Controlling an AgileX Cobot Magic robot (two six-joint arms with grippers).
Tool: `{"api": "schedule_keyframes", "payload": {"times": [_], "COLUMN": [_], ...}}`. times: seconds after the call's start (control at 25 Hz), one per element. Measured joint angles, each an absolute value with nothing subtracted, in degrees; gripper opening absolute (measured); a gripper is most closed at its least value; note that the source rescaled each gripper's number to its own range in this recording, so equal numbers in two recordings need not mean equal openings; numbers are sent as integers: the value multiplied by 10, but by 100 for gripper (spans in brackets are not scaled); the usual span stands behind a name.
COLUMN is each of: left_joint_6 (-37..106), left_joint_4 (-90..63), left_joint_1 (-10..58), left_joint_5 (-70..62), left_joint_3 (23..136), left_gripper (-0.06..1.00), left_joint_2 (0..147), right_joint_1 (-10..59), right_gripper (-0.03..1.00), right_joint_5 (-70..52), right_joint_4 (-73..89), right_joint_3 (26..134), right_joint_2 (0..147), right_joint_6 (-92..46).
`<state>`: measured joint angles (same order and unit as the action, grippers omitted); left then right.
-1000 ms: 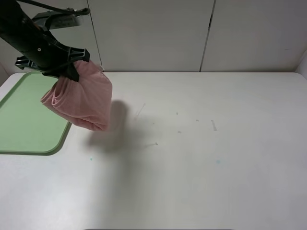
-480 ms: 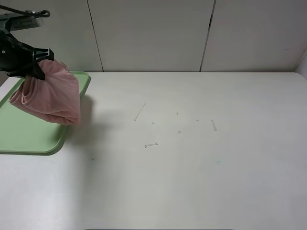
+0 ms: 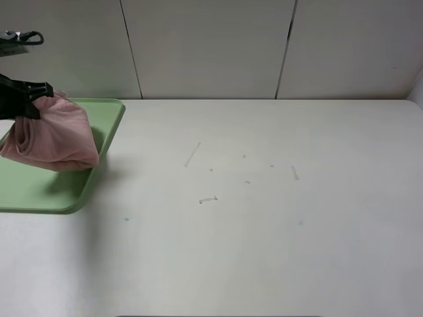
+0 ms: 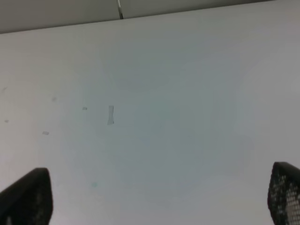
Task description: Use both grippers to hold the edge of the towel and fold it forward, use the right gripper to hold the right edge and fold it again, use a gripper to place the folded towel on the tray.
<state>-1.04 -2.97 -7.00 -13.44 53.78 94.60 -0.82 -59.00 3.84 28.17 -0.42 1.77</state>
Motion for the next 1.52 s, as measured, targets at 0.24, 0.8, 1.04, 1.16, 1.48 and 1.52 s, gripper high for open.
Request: {"api": "schedule_keyframes", "payload": {"times": [0.24, 0.8, 1.04, 1.16, 1.48, 1.52], "left_joint_6": [0, 11, 11, 12, 49, 50], "left_joint_4": [-19, 13, 16, 16, 16, 16], "left_joint_1": [-83, -91, -91, -91, -91, -91], "left_joint_5": [-132, -217, -304, -362, -539, -562], "left_joint_3": [536, 536, 537, 537, 537, 537], "left_gripper": [61, 100, 100, 100, 100, 100], "left_joint_2": [946, 918, 856, 812, 668, 652], "right_joint_1": [-8, -8, -8, -8, -8, -8], "right_gripper": [100, 100, 100, 100, 100, 100], "right_joint_5": [-590, -590, -590, -590, -590, -590], "right_joint_4": [38, 38, 38, 38, 38, 38], "right_joint_3": [282, 282, 282, 282, 282, 282], "right_joint_2": [-4, -4, -4, -4, -4, -4], "right_joint_6": [18, 18, 18, 18, 18, 18]}}
